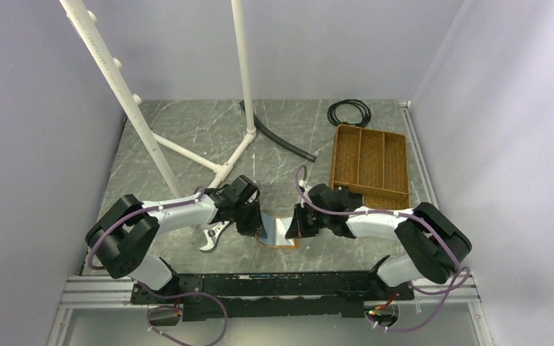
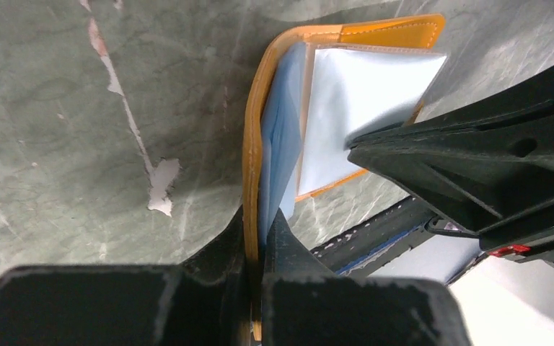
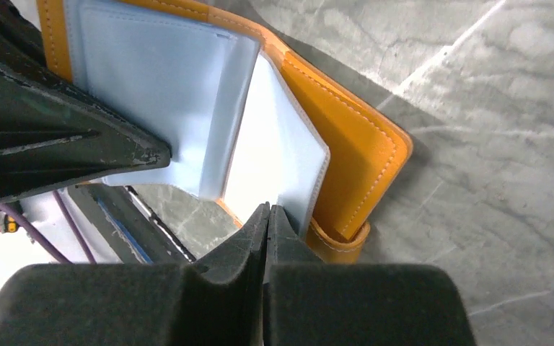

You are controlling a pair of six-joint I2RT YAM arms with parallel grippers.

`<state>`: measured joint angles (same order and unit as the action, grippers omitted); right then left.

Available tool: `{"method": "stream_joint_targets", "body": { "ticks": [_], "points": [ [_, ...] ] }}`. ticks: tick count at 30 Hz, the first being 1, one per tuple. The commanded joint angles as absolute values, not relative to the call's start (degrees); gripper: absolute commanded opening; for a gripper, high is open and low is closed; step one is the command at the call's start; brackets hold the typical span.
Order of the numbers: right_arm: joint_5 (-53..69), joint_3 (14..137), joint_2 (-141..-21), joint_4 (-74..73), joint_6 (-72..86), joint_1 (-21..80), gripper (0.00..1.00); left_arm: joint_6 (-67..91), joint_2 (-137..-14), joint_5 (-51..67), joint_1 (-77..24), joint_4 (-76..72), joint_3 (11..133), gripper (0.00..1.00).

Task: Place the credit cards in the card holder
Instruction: Open the card holder at the center of the board.

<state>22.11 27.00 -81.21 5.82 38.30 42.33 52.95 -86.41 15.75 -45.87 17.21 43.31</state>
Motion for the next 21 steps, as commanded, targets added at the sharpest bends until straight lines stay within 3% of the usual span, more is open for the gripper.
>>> {"method": "stream_joint_targets", "body": {
  "ticks": [1,3,5,8,11,16,19,21],
  "points": [
    [23.9,27.0,-83.1,9.9,35.0,40.4,0.0,48.8,-85.5,14.2,-44.0,21.9,43.4,0.17],
    [25.1,27.4,-84.3,10.5,34.1,40.4,0.0,46.0,-85.2,11.7,-44.0,28.2,45.7,0.41],
    [24.9,28.1,-85.3,9.9,33.7,40.4,0.0,44.2,-84.8,9.8,-44.4,32.9,48.2,0.55],
    [23.6,29.1,-85.9,8.1,33.4,40.4,0.0,42.3,-84.0,6.3,-46.0,39.1,54.5,0.61],
    [23.0,30.2,-85.5,6.3,33.5,40.5,0.0,42.0,-83.7,6.2,-46.6,41.9,60.3,0.57],
    [21.8,31.2,-84.4,4.3,33.6,40.5,0.0,43.8,-82.8,11.7,-46.9,38.4,66.1,0.33],
    [22.1,31.0,-84.1,4.8,34.3,40.5,0.0,46.3,-82.7,17.2,-46.9,29.6,63.8,0.24],
    [22.2,30.7,-84.1,5.4,35.0,40.5,0.0,48.2,-84.0,18.1,-46.6,27.4,62.0,0.13]
  ]
}}
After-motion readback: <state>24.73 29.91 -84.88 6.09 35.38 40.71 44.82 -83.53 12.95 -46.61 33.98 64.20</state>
